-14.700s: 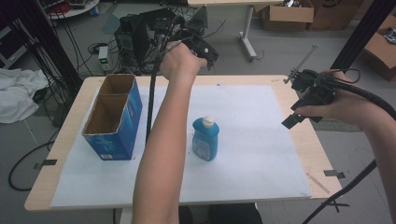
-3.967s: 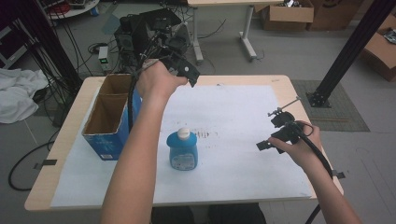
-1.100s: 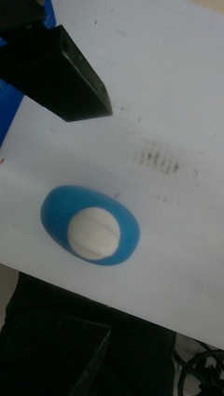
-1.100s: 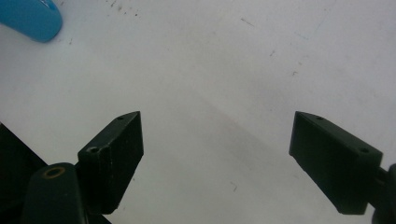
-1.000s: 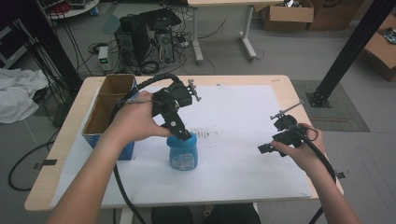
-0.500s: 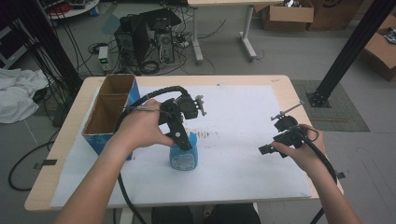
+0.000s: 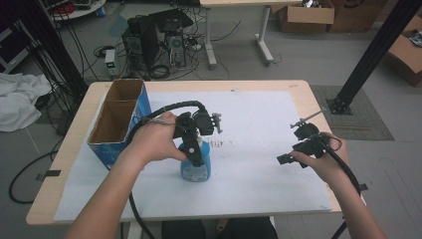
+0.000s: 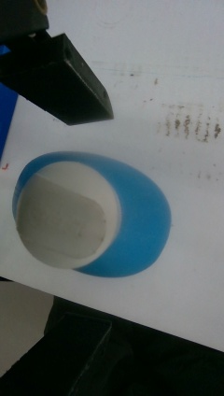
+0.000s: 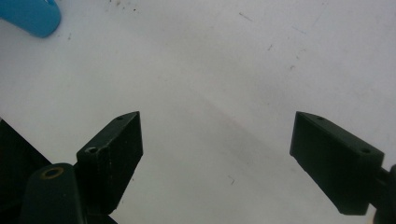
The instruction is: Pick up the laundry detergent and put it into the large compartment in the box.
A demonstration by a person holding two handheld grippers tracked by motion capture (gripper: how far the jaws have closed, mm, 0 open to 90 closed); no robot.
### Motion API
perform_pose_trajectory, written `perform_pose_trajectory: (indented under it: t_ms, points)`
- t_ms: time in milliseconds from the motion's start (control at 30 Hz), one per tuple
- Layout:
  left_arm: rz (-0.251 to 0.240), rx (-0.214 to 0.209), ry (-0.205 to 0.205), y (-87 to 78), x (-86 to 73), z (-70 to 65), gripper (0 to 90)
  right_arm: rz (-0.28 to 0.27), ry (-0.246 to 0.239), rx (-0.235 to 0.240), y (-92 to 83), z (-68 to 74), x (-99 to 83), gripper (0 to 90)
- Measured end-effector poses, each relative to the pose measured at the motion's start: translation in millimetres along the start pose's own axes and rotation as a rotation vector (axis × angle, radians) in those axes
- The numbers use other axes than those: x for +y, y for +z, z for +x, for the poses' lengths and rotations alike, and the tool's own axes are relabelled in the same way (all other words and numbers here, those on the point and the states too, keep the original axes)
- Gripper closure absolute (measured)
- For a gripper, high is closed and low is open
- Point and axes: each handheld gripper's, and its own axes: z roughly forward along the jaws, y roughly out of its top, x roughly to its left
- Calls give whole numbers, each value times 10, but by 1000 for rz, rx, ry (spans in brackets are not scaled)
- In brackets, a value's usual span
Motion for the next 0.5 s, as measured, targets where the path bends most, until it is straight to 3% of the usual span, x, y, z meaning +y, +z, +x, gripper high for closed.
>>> perform_pose_trajectory:
  t_ms: [233,500]
  points:
    - [15,5,9,70,18,13,46,18,10,0,11,-2,12,172]
    - [17,-3,20,101,41,14,54,27,1,-13,-92,14,55,174]
